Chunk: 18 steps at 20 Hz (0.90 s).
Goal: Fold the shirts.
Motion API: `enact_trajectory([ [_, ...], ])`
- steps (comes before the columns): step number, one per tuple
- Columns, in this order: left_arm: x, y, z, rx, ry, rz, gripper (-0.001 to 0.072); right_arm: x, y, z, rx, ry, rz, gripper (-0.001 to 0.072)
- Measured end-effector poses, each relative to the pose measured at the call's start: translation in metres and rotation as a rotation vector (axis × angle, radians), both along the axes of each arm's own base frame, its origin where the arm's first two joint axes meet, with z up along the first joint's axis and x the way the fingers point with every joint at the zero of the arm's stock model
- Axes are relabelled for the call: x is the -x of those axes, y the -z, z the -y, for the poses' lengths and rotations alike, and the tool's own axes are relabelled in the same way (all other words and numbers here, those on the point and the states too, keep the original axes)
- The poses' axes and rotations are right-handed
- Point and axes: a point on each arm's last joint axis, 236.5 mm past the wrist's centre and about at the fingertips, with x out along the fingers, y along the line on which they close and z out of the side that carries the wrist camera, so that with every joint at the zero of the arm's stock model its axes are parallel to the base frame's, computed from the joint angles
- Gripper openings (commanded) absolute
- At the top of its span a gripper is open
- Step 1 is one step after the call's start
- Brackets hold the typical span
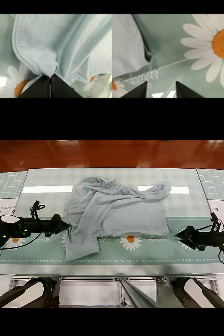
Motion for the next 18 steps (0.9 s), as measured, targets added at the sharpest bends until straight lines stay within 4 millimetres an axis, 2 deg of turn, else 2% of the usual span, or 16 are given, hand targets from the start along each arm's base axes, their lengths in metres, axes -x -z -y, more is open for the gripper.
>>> enact_trajectory([
  [5,-0.004,-0.005,-0.001,-0.006,0.006,0.017,0.0017,-0.012,0.015,-0.021,-0.168,0.031,-0.005,0.0414],
  [11,-0.005,-0.006,-0.001,-0.007,0.005,0.02,0.0017,-0.042,0.024,-0.051,-0.297,-0.007,0.02,0.0412],
  [12,-0.005,-0.006,-0.001,-0.008,0.004,0.021,0.0017,-0.052,0.024,-0.055,-0.292,-0.016,0.035,0.0372],
  [13,-0.005,-0.006,-0.001,-0.008,0.005,0.021,0.0017,-0.062,0.024,-0.059,-0.279,-0.025,0.049,0.024],
  [14,-0.005,-0.006,-0.002,-0.009,0.003,0.023,0.0017,-0.072,0.024,-0.062,-0.26,-0.04,0.061,0.002],
  [18,-0.011,-0.012,-0.003,-0.014,0.004,0.042,0.0017,-0.094,0.01,-0.084,-0.25,-0.126,0.104,0.0026],
])
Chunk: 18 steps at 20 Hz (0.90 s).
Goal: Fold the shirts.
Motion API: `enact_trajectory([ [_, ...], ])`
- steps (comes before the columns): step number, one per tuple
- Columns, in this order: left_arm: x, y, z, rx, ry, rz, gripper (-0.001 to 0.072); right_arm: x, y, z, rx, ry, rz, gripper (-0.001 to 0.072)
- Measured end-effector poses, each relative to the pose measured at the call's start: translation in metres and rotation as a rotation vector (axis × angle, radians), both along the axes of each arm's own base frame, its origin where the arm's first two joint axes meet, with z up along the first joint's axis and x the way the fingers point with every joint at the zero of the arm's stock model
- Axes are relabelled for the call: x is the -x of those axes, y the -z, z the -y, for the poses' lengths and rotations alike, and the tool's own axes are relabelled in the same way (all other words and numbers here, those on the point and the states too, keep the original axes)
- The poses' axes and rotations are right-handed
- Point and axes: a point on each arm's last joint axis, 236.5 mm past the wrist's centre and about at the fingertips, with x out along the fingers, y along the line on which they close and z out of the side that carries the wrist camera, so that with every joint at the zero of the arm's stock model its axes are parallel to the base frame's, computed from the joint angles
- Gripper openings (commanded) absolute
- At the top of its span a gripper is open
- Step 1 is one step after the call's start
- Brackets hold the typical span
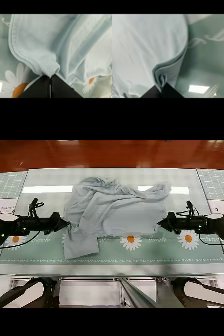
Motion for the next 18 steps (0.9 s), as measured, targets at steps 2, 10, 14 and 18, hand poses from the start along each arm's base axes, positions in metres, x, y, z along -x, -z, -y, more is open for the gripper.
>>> enact_trajectory([
  [2,-0.011,-0.017,-0.002,-0.005,0.009,0.045,0.0017,-0.013,-0.022,-0.006,-0.003,-0.053,0.056,0.0026],
  [10,-0.093,-0.276,-0.032,-0.009,-0.087,0.655,0.0017,-0.098,-0.298,0.014,0.234,-0.115,0.664,0.0027],
  [14,-0.06,-0.438,-0.045,-0.103,-0.128,1.025,0.0017,-0.057,-0.448,0.015,0.439,-0.11,0.963,0.0027],
  [18,0.012,-0.542,-0.045,-0.316,-0.161,1.316,0.0017,0.016,-0.539,0.02,0.661,-0.031,1.167,0.0027],
])
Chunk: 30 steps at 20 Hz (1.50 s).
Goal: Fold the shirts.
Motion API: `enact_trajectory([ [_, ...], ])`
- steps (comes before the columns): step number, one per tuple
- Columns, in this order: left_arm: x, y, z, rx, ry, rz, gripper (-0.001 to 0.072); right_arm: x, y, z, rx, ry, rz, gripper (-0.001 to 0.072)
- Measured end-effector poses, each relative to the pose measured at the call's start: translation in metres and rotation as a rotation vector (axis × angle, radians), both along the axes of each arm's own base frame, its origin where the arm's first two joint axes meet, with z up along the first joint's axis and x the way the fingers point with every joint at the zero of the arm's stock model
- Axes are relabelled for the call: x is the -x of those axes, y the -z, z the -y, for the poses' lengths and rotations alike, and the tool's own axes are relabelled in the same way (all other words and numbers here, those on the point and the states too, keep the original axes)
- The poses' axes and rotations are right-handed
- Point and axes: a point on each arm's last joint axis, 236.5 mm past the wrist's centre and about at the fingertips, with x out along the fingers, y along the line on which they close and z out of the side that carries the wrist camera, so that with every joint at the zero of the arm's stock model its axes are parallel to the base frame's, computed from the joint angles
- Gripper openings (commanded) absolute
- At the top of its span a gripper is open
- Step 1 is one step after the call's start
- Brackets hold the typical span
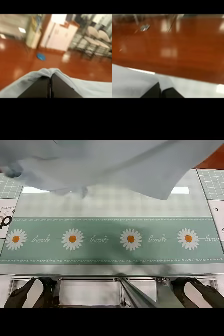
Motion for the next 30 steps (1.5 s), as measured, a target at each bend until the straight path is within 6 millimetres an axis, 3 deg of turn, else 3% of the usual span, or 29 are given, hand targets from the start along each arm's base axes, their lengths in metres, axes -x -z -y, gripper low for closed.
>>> enact_trajectory([
  [2,0.037,-0.027,0.007,-0.089,-0.077,0.093,0.0017,0.038,-0.023,0.004,0.062,0.068,0.075,0.0027],
  [4,0.072,-0.04,0.021,-0.163,-0.134,0.152,0.0017,0.074,-0.037,0.007,0.109,0.124,0.124,0.0027],
  [7,0.124,-0.046,0.029,-0.247,-0.232,0.199,0.0017,0.117,-0.036,0.016,0.159,0.215,0.132,0.0027],
  [10,0.172,-0.045,0.006,-0.269,-0.368,0.211,0.0017,0.147,-0.025,0.027,0.168,0.296,0.111,0.0027],
  [12,0.186,-0.033,-0.011,-0.254,-0.413,0.165,0.0017,0.155,-0.009,0.032,0.16,0.325,0.069,0.0027],
  [14,0.18,-0.011,-0.025,-0.244,-0.429,0.076,0.0017,0.15,0.013,0.035,0.147,0.33,0.0,0.0026],
  [16,0.156,0.018,-0.036,-0.241,-0.433,-0.037,0.0017,0.135,0.04,0.036,0.128,0.313,-0.082,0.0026],
  [19,0.094,0.084,-0.047,-0.233,-0.413,-0.268,0.0017,0.095,0.089,0.035,0.087,0.251,-0.209,0.0026],
  [26,-0.082,0.261,-0.043,-0.152,-0.275,-0.69,0.0017,-0.051,0.239,0.053,-0.047,0.151,-0.525,0.0026],
  [30,-0.166,0.36,-0.048,-0.08,-0.26,-0.858,0.0017,-0.136,0.333,0.053,-0.192,0.08,-0.654,0.0026],
])
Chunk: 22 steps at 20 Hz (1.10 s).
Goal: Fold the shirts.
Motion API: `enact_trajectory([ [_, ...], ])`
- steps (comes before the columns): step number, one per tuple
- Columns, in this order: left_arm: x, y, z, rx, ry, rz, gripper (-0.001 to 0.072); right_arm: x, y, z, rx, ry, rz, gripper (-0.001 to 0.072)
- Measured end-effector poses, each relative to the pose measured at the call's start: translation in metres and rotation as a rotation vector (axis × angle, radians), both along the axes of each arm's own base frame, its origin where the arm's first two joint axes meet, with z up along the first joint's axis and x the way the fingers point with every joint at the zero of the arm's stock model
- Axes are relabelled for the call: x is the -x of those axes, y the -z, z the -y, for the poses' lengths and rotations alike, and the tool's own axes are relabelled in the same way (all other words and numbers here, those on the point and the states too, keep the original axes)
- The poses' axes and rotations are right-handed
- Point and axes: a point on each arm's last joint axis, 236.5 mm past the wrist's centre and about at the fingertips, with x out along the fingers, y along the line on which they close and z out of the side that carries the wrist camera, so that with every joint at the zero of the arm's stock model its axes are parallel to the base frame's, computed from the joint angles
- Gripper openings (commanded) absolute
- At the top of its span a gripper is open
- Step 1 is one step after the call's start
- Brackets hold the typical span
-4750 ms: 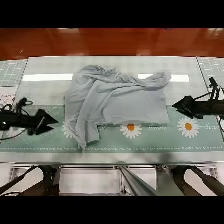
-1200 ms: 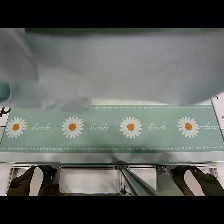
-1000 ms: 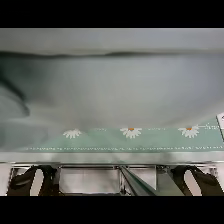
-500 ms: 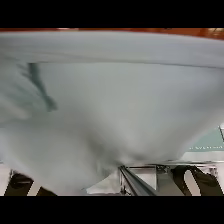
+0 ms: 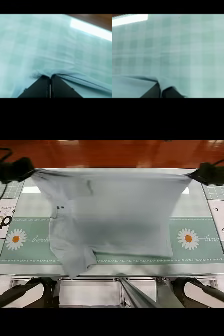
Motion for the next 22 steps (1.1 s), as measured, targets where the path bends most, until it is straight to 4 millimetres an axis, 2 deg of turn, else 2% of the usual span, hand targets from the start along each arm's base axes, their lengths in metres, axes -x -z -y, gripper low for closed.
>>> enact_trajectory([
  [2,-0.033,0.041,0.002,0.057,-0.019,-0.056,0.0017,-0.036,0.04,0.0,-0.079,0.005,-0.036,0.0026],
  [4,-0.057,0.074,0.006,0.1,-0.029,-0.101,0.0017,-0.065,0.074,0.001,-0.139,0.013,-0.068,0.0026],
  [7,-0.08,0.111,0.013,0.139,-0.031,-0.146,0.0017,-0.091,0.113,0.003,-0.201,0.028,-0.109,0.0026],
  [9,-0.085,0.127,0.018,0.155,-0.029,-0.174,0.0017,-0.098,0.127,0.003,-0.217,0.029,-0.126,0.0026],
  [11,-0.082,0.14,0.022,0.168,-0.02,-0.218,0.0017,-0.097,0.134,0.001,-0.227,0.015,-0.149,0.0027],
  [14,-0.068,0.149,0.026,0.174,0.023,-0.292,0.0017,-0.082,0.135,-0.002,-0.24,-0.043,-0.196,0.0027],
  [17,-0.038,0.164,0.032,0.151,0.13,-0.403,0.0017,-0.056,0.14,-0.002,-0.216,-0.107,-0.278,0.0027],
  [22,0.014,0.199,0.04,0.161,0.226,-0.583,0.0018,-0.015,0.17,-0.001,-0.187,-0.146,-0.442,0.0027],
])
